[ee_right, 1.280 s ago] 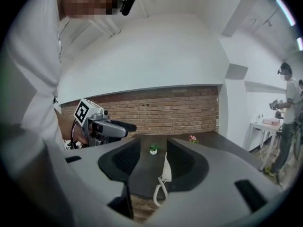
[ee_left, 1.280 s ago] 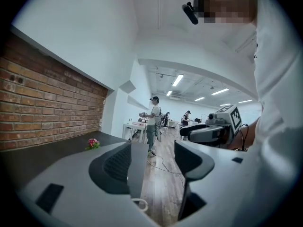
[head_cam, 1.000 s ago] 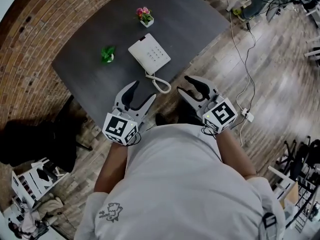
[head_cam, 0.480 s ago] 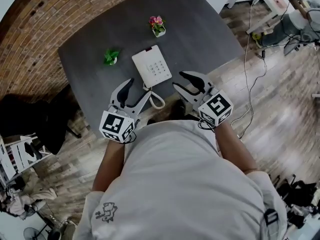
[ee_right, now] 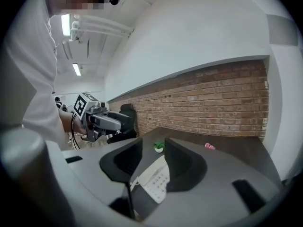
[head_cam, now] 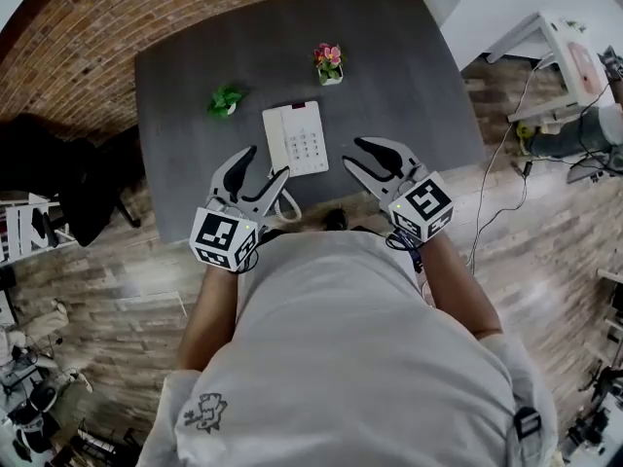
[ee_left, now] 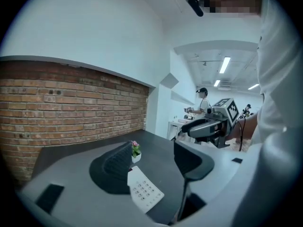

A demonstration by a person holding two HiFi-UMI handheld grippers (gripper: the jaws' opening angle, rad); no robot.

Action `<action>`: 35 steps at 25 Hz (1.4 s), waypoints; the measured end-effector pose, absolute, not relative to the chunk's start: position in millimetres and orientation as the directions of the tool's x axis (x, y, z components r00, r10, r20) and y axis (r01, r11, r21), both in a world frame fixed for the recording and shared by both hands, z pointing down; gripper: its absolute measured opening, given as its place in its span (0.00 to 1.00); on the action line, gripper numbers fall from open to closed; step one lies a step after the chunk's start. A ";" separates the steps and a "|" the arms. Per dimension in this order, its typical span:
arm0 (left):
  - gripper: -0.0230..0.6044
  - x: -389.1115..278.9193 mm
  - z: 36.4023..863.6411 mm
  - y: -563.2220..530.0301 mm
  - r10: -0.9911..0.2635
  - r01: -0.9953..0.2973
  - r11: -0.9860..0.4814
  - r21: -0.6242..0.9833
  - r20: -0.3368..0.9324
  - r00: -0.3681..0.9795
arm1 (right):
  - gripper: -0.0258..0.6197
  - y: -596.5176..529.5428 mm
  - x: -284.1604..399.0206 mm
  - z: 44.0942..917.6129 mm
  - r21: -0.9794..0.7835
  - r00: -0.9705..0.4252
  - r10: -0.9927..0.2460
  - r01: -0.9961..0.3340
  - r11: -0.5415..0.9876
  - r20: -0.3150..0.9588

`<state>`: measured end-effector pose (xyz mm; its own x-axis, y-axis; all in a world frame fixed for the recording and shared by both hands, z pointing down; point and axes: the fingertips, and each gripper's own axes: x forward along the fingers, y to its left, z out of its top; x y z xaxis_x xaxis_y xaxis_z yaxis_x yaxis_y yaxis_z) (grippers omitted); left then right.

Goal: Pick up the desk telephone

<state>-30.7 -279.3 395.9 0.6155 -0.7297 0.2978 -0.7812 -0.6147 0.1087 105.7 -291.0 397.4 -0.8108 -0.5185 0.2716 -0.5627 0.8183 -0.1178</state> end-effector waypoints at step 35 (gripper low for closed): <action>0.59 -83.9 617.3 -342.7 -0.491 -0.700 -0.316 0.641 0.521 0.698 | 0.25 -358.7 73.5 617.5 -0.468 -0.781 -0.194 -0.531 0.706 0.593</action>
